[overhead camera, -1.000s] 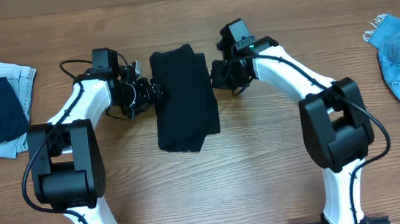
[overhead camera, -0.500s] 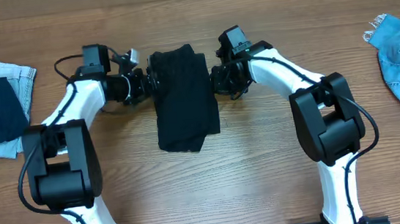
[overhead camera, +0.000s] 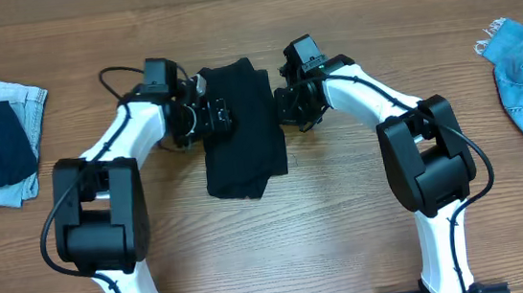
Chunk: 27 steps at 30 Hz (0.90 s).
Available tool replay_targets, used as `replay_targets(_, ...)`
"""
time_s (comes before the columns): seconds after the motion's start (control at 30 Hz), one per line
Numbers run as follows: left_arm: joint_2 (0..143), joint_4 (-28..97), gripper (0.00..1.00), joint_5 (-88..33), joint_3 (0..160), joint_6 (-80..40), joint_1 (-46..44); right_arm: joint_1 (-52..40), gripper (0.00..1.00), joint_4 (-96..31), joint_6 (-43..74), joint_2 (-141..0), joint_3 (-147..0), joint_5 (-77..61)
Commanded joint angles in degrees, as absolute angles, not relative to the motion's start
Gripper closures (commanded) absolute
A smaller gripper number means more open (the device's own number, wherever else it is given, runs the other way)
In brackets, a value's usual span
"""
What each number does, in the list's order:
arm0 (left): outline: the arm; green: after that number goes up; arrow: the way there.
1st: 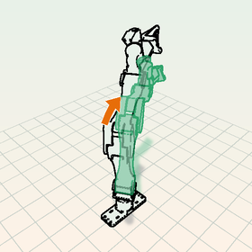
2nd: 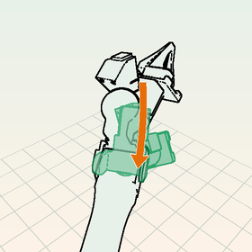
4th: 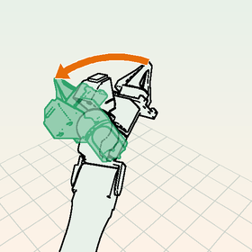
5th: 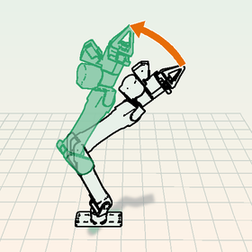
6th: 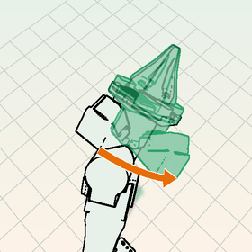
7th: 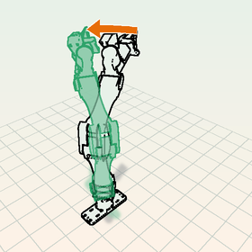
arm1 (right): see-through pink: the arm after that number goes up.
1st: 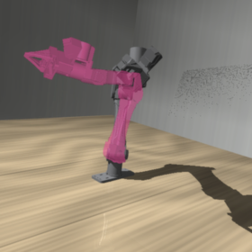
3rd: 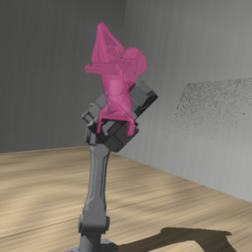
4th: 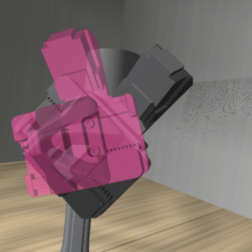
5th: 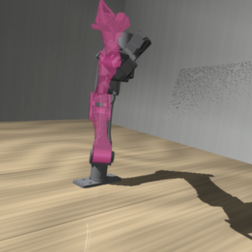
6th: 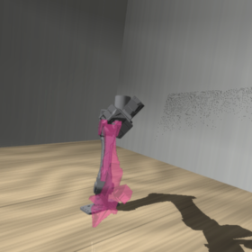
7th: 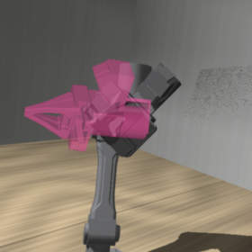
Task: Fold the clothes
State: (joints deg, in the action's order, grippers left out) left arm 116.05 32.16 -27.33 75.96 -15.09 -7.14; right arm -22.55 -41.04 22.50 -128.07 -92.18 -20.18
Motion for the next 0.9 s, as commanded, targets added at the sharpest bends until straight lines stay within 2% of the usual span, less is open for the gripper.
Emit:
replay_targets(0.0, 119.2, 31.1, 0.06, -26.5, 76.7, -18.4, -7.9, -23.4, 0.96, -41.4, 22.3, -130.3, -92.1, -21.8)
replay_targets(0.1, 120.9, 29.6, 0.11, -32.3, 76.7, -18.6, -7.9, -24.3, 0.96, -41.6, 22.1, -130.3, -92.1, -22.2)
replay_targets(0.23, 121.8, 28.4, 0.19, -33.1, 76.7, -20.4, -7.8, -25.1, 0.96, -41.6, 22.1, -130.3, -92.1, -22.2)
replay_targets(0.3, 121.8, 27.4, 0.27, -34.1, 76.7, -21.3, -7.3, -25.1, 0.96, -41.7, 22.1, -130.3, -92.1, -22.2)
replay_targets(0.33, 121.8, 26.6, 0.28, -35.7, 76.7, -21.3, -7.0, -25.1, 0.96, -41.7, 22.1, -130.3, -92.1, -22.2)
replay_targets(0.43, 121.9, 28.2, 0.2, -35.4, 76.6, -21.1, -6.2, -25.1, 0.96, -41.7, 22.1, -130.3, -92.1, -22.2)
replay_targets(0.6, 123.8, 28.2, 0.21, -37.5, 76.6, -19.6, -6.6, -25.1, 0.96, -41.7, 22.1, -130.3, -92.1, -22.2)
replay_targets(0.73, 124.9, 28.0, 0.44, -38.2, 76.6, -19.7, -6.7, -25.1, 0.96, -42.3, 19.6, -130.3, -92.1, -22.2)
replay_targets(0.8, 124.9, 27.3, 0.61, -38.2, 76.6, -19.7, -6.7, -25.1, 0.96, -42.8, 19.2, -130.3, -92.2, -21.7)
replay_targets(0.87, 124.9, 26.7, 0.71, -38.6, 76.6, -19.0, -6.5, -24.8, 0.96, -43.4, 19.0, -130.2, -92.4, -21.5)
